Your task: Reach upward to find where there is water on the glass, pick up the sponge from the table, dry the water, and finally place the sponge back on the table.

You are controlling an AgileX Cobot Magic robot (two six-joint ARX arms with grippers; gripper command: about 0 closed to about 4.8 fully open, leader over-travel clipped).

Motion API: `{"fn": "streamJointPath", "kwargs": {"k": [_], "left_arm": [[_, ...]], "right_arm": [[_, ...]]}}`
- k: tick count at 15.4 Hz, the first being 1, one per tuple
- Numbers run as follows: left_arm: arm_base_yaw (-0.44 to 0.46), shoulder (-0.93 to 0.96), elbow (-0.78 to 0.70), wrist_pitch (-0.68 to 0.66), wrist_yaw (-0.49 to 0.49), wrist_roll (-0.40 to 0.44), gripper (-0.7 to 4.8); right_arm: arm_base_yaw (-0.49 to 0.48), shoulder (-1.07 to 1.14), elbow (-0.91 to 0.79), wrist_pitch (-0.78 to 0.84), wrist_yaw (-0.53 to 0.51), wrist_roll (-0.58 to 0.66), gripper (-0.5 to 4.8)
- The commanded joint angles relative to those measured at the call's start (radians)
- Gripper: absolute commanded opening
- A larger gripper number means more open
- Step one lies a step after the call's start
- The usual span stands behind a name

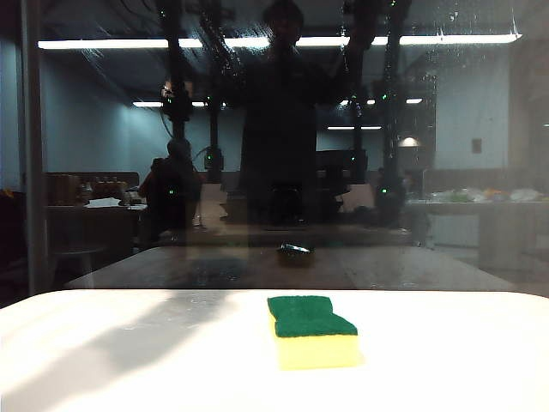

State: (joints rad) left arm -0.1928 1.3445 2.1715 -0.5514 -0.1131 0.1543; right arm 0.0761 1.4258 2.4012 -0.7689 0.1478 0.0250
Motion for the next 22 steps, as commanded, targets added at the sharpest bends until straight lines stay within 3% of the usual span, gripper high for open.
{"fn": "streamJointPath", "kwargs": {"k": [1, 4, 6, 9, 12, 17, 22], "left_arm": [[0.000, -0.019, 0.004, -0.012, 0.148, 0.003, -0.06], [0.000, -0.028, 0.004, -0.017, 0.594, 0.003, -0.06], [0.000, -0.029, 0.003, -0.016, 0.720, -0.002, -0.05], [0.001, -0.029, 0.003, -0.019, 0.719, -0.082, -0.06], [0.001, -0.029, 0.003, -0.020, 0.719, -0.084, -0.06], [0.001, -0.030, 0.003, -0.020, 0.719, -0.084, -0.06], [0.001, -0.044, 0.003, -0.027, 0.719, -0.084, -0.06]], "right_arm": [[0.000, -0.014, 0.005, -0.001, 0.000, -0.003, -0.06], [0.000, -0.032, 0.005, -0.043, -0.002, -0.003, -0.06], [0.000, -0.048, 0.005, -0.093, -0.072, -0.003, -0.06], [0.000, -0.067, 0.005, -0.198, -0.281, -0.002, -0.06], [0.000, -0.060, 0.004, -0.357, -0.451, 0.001, -0.06], [0.003, -0.032, 0.002, -0.613, -0.492, 0.000, 0.05], [0.204, -0.060, -0.157, -0.614, -0.479, 0.000, 0.69]]}}
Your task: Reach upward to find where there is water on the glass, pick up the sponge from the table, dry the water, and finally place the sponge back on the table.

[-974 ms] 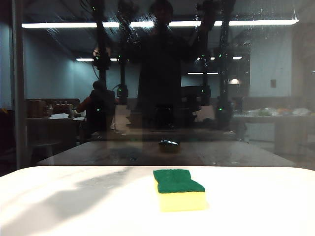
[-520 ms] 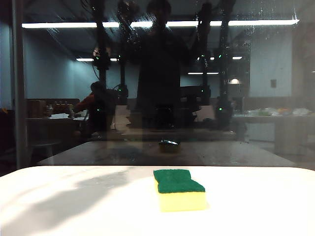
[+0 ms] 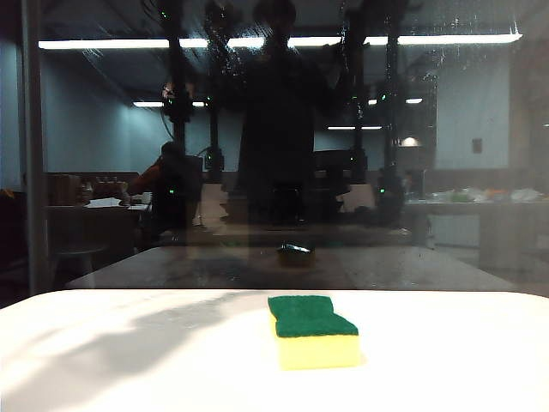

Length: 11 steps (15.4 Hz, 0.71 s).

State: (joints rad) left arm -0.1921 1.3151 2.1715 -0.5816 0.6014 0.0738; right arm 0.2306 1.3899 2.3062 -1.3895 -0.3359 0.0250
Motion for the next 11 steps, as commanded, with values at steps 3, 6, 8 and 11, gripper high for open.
{"fn": "streamJointPath", "kwargs": {"k": [3, 6, 8, 11], "left_arm": [[0.000, -0.027, 0.003, -0.001, 0.004, -0.003, -0.06], [0.000, -0.037, 0.003, -0.008, 0.005, -0.003, -0.06], [0.000, -0.037, 0.003, -0.009, 0.005, -0.003, -0.06], [0.000, -0.037, 0.003, -0.009, 0.005, -0.003, -0.05]], "right_arm": [[0.103, -0.114, -0.298, 0.024, 0.124, 0.000, 1.53], [0.096, -0.255, -0.652, 0.160, 0.130, 0.001, 1.54], [0.092, -0.316, -0.851, 0.261, 0.090, 0.032, 1.53], [0.092, -0.336, -1.054, 0.404, 0.028, 0.108, 2.22]]}}
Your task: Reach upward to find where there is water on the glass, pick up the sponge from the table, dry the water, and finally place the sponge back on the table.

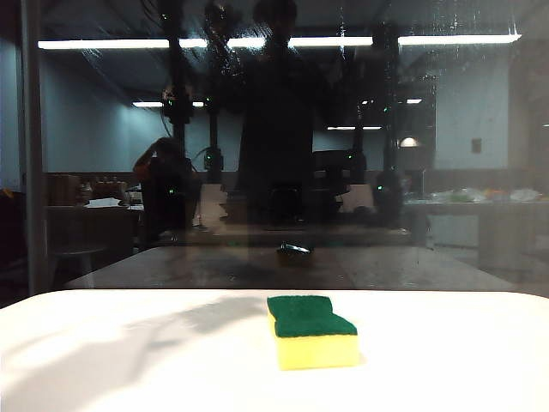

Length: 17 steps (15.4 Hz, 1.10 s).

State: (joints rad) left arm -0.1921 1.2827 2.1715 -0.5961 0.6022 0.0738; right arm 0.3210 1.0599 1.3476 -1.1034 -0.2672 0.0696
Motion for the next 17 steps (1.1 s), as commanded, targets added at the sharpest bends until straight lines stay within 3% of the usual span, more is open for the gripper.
{"fn": "streamJointPath", "kwargs": {"k": [1, 5, 8, 15, 17], "left_arm": [[0.000, -0.005, 0.003, 0.006, 0.004, -0.003, -0.06], [0.000, -0.005, 0.003, 0.006, 0.003, -0.003, -0.06], [0.000, -0.005, 0.003, 0.006, 0.003, -0.003, -0.06], [0.000, -0.005, 0.003, 0.006, 0.000, -0.003, -0.05], [0.000, -0.005, 0.003, 0.006, 0.000, -0.003, -0.06]], "right_arm": [[0.002, -0.005, -0.146, 0.154, -0.053, 0.077, 2.57], [0.018, -0.003, -0.399, 0.393, -0.076, 0.146, 2.90], [0.045, 0.061, -0.499, 0.515, -0.103, 0.169, 3.85], [0.119, 0.350, -0.496, 0.732, -0.096, 0.199, 3.93], [0.119, 0.413, -0.495, 0.777, -0.107, 0.216, 4.38]]}}
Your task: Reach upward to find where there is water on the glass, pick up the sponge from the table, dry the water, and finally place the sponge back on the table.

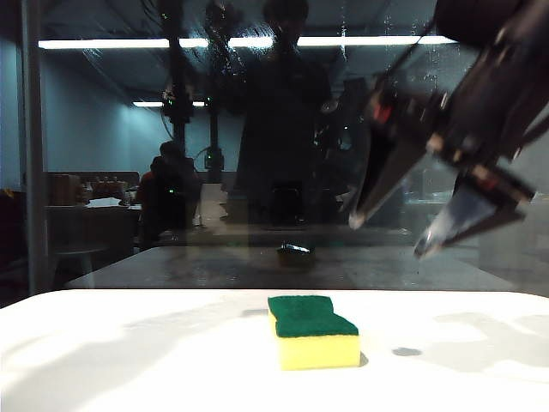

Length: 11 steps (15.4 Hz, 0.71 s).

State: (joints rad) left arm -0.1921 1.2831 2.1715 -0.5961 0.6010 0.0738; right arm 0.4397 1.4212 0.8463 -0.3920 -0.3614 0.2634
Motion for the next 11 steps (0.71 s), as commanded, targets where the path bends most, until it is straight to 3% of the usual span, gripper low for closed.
{"fn": "streamJointPath", "kwargs": {"k": [1, 7, 11], "left_arm": [[0.000, -0.005, 0.003, 0.006, 0.001, -0.003, -0.06], [0.000, -0.005, 0.003, -0.003, 0.001, -0.003, -0.06], [0.000, -0.005, 0.003, -0.009, 0.001, -0.002, -0.06]], "right_arm": [[0.000, 0.093, 0.006, 0.103, -0.026, 0.026, 4.52], [0.037, 0.208, 0.012, 0.260, -0.037, 0.103, 4.51], [0.038, 0.287, 0.082, 0.244, -0.037, 0.111, 4.50]]}}
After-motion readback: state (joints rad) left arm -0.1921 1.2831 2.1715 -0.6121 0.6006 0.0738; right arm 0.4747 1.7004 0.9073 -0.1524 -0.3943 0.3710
